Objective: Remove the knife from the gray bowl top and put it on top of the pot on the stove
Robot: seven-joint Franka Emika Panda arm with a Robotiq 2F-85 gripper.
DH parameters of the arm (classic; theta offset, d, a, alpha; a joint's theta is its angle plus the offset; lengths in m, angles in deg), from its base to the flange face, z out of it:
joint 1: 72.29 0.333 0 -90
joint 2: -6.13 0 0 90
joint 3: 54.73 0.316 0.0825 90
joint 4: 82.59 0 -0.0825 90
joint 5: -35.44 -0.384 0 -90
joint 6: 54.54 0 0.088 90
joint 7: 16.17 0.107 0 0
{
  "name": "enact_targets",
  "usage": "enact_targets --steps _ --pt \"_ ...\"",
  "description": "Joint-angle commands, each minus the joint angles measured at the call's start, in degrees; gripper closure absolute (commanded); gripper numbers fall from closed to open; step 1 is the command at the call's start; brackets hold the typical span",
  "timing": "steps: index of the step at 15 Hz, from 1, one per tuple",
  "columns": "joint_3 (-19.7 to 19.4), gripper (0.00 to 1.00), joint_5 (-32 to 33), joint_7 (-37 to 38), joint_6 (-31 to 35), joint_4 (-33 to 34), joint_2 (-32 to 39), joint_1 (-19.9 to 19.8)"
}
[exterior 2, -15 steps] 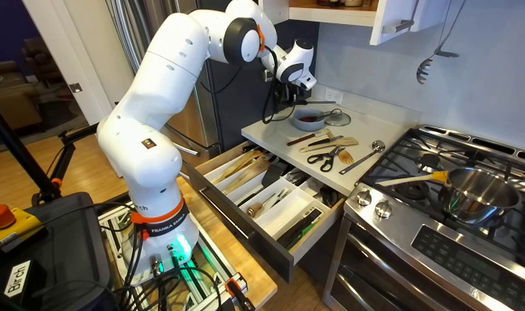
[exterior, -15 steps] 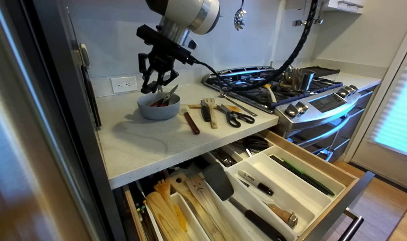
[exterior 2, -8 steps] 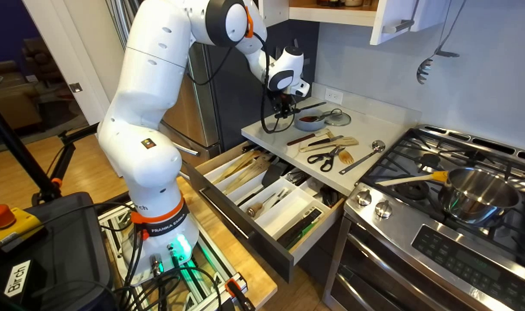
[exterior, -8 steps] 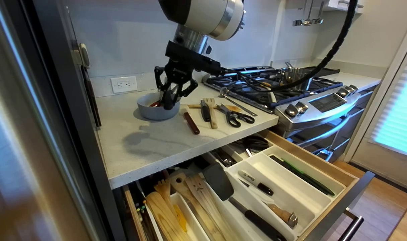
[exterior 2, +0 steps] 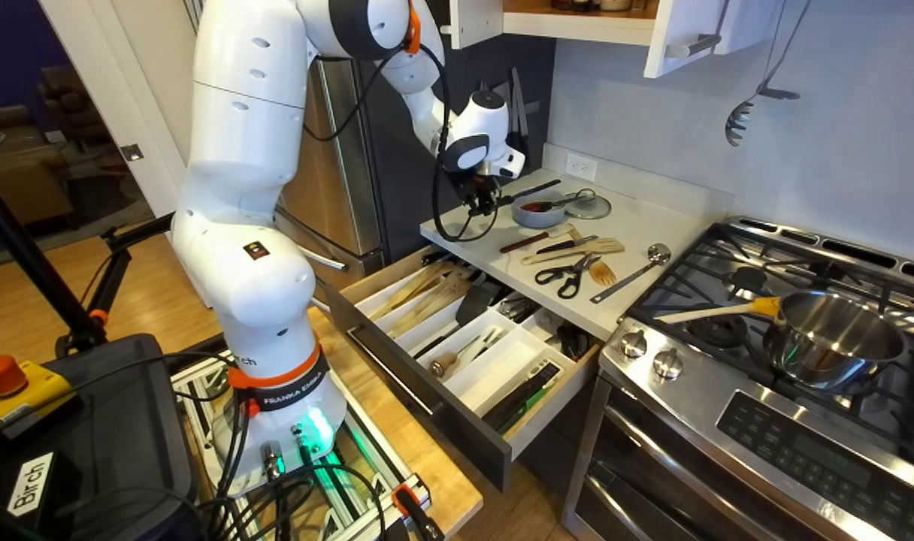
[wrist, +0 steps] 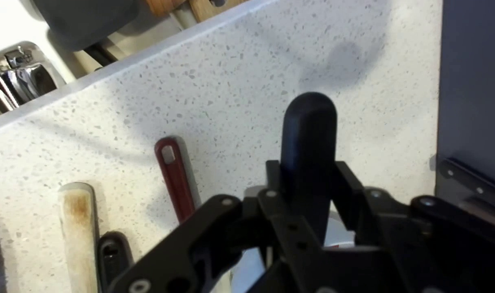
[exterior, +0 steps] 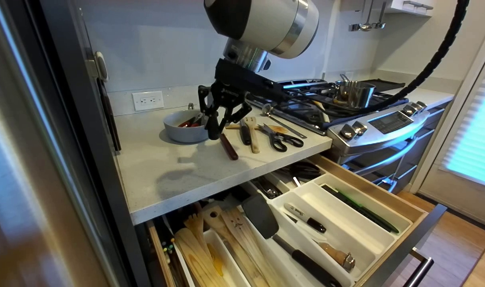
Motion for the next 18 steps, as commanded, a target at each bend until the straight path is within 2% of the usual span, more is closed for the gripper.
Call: enact_targets --steps 1,5,7,8,9,10,11,12,13,17,18 --pt "-4.11 0.91 -0.46 7.31 2.88 -0.50 0.17 0.38" --pt "-7.65 0.91 -3.07 9.93 5.97 -3.75 1.14 -3.54" --pt "-7.78 0.91 -6.33 8.25 6.87 -6.56 0.58 -8.31" --pt "-5.89 0.91 -10.29 6.05 5.55 -7.24 -0.31 -11.91" --pt "-8.10 0.66 -5.24 8.63 5.02 -4.83 1.04 -7.57" --pt "-7.97 0.66 -7.15 7.32 4.98 -5.50 1.04 -9.47" --pt "-7.55 0.91 -8.00 6.51 5.11 -5.84 1.05 -11.07" --pt "-8.02 0.91 -8.73 8.99 5.36 -4.55 1.36 -10.23" --pt "-7.16 0.91 -10.82 9.94 6.31 -4.46 0.94 -11.57" --pt "-10.60 0.91 -13.17 15.02 7.23 -2.94 -0.52 -14.06" --pt "-13.01 0.91 -13.60 16.01 7.32 -2.51 -0.71 -13.56"
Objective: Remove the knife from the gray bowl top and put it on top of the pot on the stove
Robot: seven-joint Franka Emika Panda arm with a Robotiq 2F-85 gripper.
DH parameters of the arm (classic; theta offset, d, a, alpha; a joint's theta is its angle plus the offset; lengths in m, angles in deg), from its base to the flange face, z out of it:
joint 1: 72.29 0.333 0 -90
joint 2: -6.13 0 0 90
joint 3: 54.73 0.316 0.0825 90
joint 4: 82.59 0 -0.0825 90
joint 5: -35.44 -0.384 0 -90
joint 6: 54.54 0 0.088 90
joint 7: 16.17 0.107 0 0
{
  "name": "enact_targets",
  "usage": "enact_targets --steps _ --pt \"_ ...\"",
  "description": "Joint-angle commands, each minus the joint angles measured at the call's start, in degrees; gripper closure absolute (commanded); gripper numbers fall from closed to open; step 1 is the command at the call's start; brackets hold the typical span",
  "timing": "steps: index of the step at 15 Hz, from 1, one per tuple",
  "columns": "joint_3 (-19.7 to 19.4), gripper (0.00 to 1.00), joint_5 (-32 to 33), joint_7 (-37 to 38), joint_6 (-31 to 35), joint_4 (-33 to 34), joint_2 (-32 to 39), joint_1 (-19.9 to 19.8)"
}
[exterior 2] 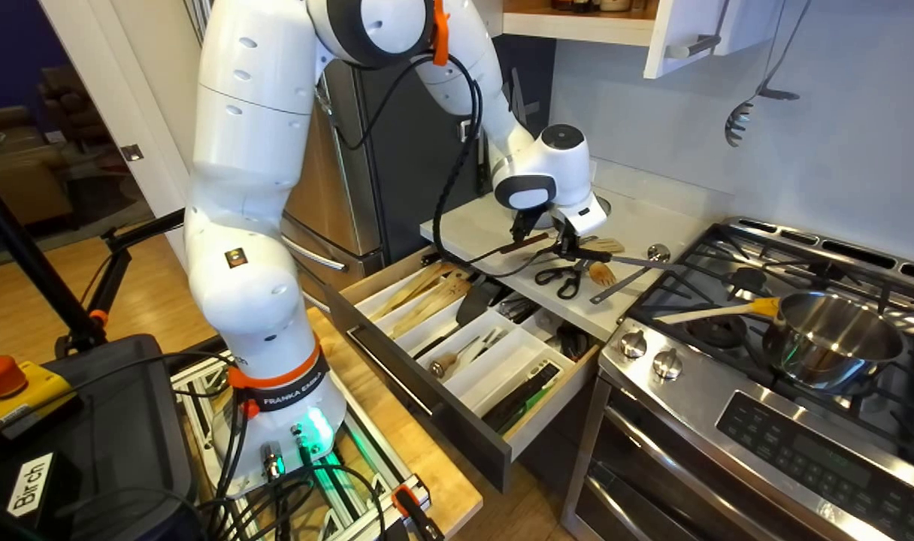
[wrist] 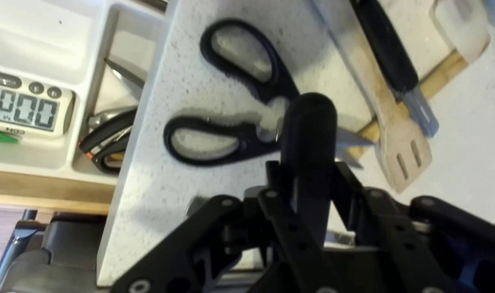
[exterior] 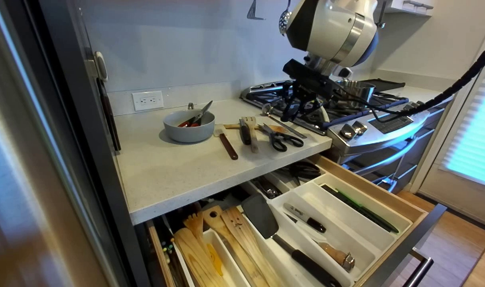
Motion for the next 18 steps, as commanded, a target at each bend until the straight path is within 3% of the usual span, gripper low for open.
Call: enact_targets --steps 1,3,6,9,10,11,12,18 --pt "-4.72 0.91 -2.53 3.38 0.79 1.04 -0.81 -1.56" --pt "-6.89 0.91 -2.90 4.35 0.56 2.16 -0.84 -4.58" --pt "-12.05 0.91 -3.72 7.19 1.95 2.99 -1.51 -5.09" --pt "-14.01 0.91 -5.55 10.03 1.94 5.05 -0.22 -6.24" --pt "-14.26 0.66 -3.56 8.26 1.79 4.21 -0.70 -5.52" --pt "-14.59 0.66 -3.80 8.83 1.80 4.49 -0.67 -5.83" --pt "-14.70 0.91 -3.92 9.17 1.80 4.56 -0.67 -5.94" --pt "-17.34 0.91 -5.61 14.13 1.36 13.44 4.97 -10.43"
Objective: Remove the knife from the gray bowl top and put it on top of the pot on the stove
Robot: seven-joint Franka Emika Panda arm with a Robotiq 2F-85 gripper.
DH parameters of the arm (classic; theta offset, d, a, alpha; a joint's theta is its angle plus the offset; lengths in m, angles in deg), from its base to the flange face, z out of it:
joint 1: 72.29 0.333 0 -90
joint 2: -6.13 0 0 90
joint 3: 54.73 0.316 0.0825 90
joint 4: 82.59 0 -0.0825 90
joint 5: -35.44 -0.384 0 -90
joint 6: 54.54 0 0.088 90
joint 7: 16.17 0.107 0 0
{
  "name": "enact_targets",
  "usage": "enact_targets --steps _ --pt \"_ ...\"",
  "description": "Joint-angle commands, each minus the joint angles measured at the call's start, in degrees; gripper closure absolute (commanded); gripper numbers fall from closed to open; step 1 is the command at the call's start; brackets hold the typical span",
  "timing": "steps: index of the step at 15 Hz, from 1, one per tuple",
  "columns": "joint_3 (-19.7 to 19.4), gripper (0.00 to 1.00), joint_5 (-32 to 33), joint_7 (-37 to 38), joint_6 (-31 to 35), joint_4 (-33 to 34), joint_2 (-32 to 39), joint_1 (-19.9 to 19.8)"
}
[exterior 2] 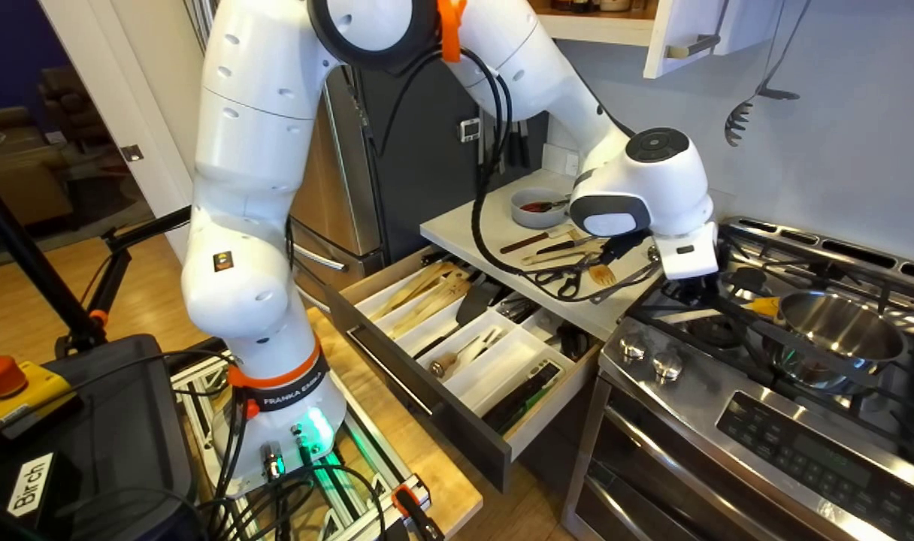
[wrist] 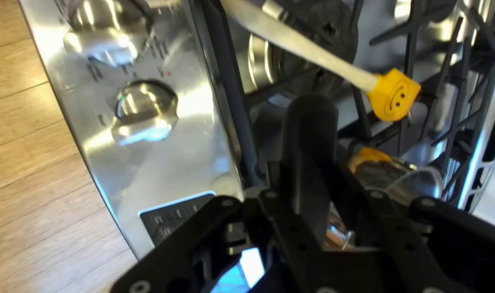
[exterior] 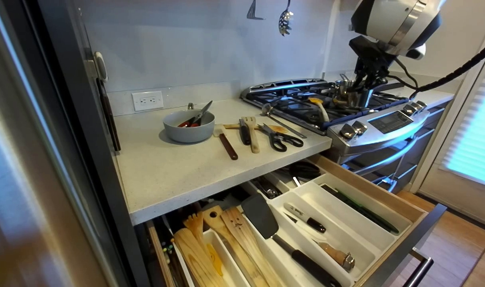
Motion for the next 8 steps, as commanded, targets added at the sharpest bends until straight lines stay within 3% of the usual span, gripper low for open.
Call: enact_targets --steps 1,4,6,7,8 --pt "-0.53 0.91 -1.61 -0.28 -0.67 8.31 4.45 -4.92" --pt "4.87 0.91 -1.88 -10.14 -1.82 16.90 7.42 -12.65" --pt "11.53 0.91 -3.94 -19.19 -3.90 24.60 10.06 -19.85" --pt "14.03 0.91 -5.15 -21.98 -5.92 27.78 11.19 -22.67" --pt "13.84 0.91 -4.60 -20.51 -11.58 30.69 12.69 -23.31"
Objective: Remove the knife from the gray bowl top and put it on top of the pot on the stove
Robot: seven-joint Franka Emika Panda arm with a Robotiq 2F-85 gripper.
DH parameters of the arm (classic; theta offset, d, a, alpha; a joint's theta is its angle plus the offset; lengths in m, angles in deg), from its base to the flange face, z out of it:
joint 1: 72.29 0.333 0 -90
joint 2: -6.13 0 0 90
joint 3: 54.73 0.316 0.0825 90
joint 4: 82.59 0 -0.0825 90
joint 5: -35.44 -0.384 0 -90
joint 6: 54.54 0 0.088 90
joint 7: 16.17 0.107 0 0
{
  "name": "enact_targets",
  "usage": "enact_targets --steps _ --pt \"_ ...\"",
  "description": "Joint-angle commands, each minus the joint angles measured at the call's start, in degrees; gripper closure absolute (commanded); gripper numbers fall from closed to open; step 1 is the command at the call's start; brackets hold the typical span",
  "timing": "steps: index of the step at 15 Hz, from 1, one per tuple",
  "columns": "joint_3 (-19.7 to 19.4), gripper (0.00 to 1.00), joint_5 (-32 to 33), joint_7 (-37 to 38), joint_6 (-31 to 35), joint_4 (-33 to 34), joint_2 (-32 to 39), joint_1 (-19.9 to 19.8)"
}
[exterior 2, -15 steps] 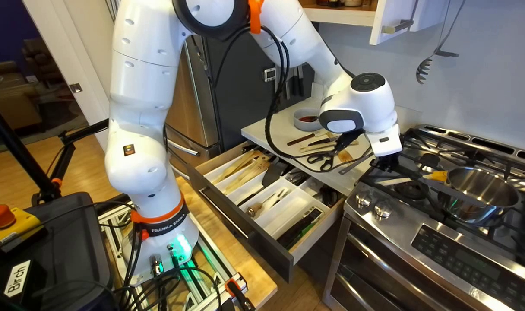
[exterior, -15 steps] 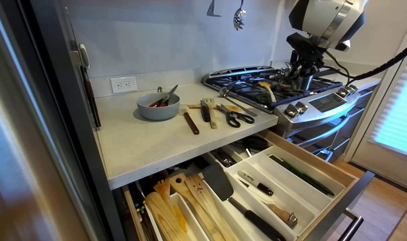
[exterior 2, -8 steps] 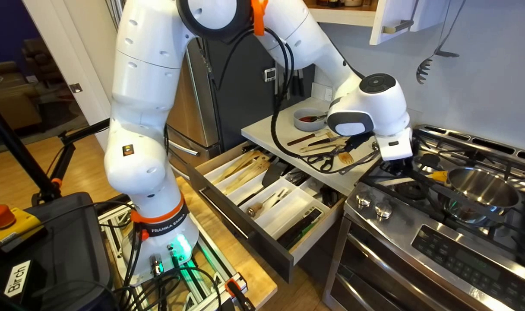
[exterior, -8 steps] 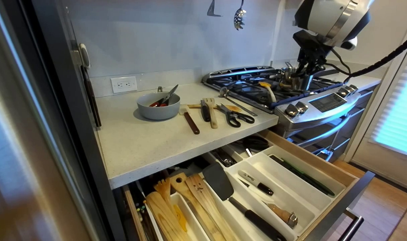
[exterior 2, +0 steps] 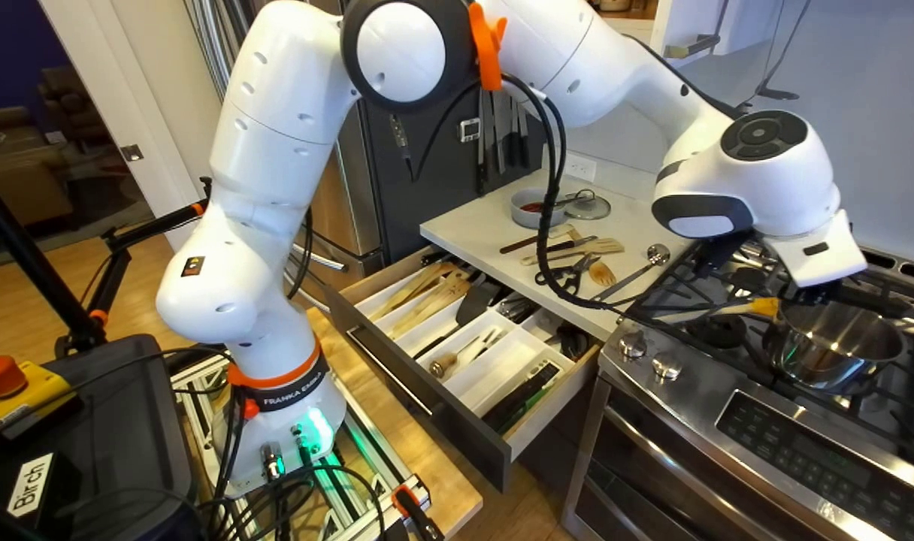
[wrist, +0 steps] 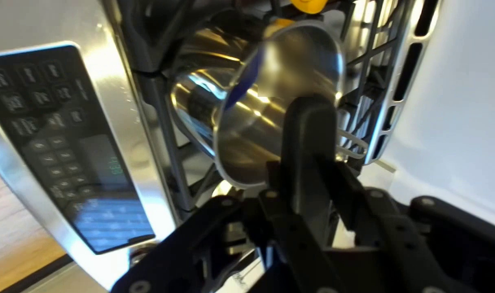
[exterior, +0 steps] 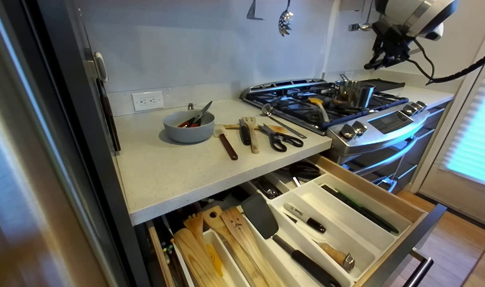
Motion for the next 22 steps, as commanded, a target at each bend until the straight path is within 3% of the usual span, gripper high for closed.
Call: enact_targets --steps 1,3,4,7,14,18,22 --pt "1.98 0.66 -0.68 -2.04 -3.04 3.06 1.02 -2.48" --pt "1.26 0.66 -2.41 -3.85 -8.42 8.02 3.11 -3.46" --pt "0.51 0.91 -1.54 -2.05 -8.07 8.02 3.68 -2.47" --pt "2.73 0.91 -3.82 -4.76 -9.50 9.53 5.23 -2.13" --pt "-1.67 0.91 -3.14 2.59 -12.68 11.63 9.11 3.02" --pt "-1.26 0.91 -5.53 4.11 -16.59 15.62 12.35 2.02" --pt "-2.03 0.91 -7.46 5.68 -16.44 21.11 15.25 1.74"
